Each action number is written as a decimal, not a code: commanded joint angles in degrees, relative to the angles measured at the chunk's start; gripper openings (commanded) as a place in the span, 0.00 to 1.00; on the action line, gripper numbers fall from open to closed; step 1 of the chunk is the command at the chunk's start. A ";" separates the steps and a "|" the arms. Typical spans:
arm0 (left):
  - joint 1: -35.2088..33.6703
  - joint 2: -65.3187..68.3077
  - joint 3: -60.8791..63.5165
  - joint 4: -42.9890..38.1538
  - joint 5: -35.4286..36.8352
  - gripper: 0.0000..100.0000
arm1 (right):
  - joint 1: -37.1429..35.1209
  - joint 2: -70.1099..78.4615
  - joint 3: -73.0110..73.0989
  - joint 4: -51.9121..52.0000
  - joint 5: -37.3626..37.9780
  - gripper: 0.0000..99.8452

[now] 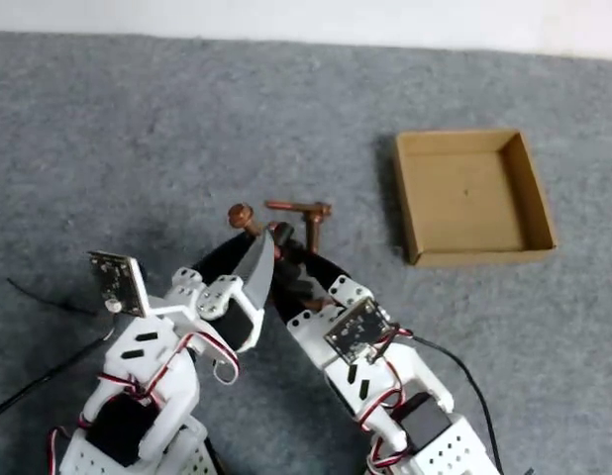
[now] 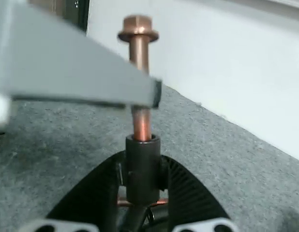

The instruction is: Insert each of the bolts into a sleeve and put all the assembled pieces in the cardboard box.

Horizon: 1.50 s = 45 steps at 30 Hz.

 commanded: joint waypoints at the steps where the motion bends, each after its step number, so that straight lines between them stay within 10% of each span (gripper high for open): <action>1: 6.29 -0.04 1.19 -0.09 -4.57 0.01 | 0.75 -0.66 5.76 -1.89 0.44 0.00; 11: 2.86 -0.04 1.10 -0.18 -5.01 0.02 | 0.75 -0.66 5.76 -1.89 0.44 0.00; 17: 1.01 0.13 1.45 -1.32 -4.92 0.23 | 0.75 -0.66 5.76 -1.89 0.44 0.00; 45: -12.70 0.04 -1.98 -1.32 -0.70 0.17 | 3.47 -0.66 5.67 -1.89 0.44 0.00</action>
